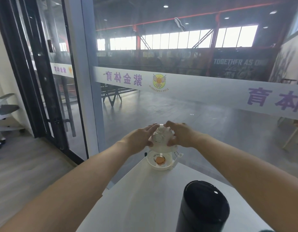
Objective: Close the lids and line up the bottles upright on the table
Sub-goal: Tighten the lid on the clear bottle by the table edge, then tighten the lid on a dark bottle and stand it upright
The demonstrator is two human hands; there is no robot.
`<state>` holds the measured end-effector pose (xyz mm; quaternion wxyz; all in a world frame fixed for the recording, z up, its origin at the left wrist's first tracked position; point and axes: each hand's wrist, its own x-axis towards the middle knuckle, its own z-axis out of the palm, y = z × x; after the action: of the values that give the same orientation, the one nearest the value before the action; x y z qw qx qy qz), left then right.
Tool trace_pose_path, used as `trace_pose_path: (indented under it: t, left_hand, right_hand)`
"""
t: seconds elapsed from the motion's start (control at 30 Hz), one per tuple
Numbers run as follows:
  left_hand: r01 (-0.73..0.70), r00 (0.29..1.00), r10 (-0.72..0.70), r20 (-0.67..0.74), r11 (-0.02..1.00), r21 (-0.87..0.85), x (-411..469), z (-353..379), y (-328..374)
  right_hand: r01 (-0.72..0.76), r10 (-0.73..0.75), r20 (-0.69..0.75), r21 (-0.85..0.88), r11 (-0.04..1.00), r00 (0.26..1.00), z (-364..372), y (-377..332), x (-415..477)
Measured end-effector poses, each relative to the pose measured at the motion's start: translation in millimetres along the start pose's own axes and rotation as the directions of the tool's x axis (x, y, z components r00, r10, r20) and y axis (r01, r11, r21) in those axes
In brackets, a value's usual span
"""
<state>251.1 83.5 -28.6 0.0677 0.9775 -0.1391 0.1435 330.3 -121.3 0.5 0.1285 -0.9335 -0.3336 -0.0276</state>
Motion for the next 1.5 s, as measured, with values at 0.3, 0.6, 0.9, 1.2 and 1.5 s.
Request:
trace_pose_path:
  t: [0.3, 0.6, 0.9, 1.2, 1.5]
  left_hand:
    - [0.047, 0.999, -0.047, -0.011, 0.998, 0.037, -28, -28, 12]
    - [0.022, 0.952, -0.085, -0.293, 0.977, -0.212, -112, -116, 106]
    - [0.025, 0.986, -0.078, -0.147, 0.943, -0.331, -182, -127, 184]
    - [0.218, 0.959, -0.282, -0.028, 0.798, -0.561, -226, -96, 215]
    - [0.356, 0.9, -0.423, 0.103, 0.578, -0.734, -222, -17, 242]
  right_hand:
    - [-0.074, 0.074, 0.001, 0.036, 0.997, 0.997, -42, -11, -49]
    - [-0.068, 0.068, -0.051, -0.001, 0.998, 0.996, -132, -63, -190]
    - [0.062, -0.079, 0.235, 0.08, 0.995, 0.969, -124, -129, -280]
    - [0.109, -0.109, 0.024, 0.025, 0.994, 0.994, -83, -128, -293]
    - [-0.012, 0.018, -0.05, 0.104, 0.994, 0.999, -75, -97, -265]
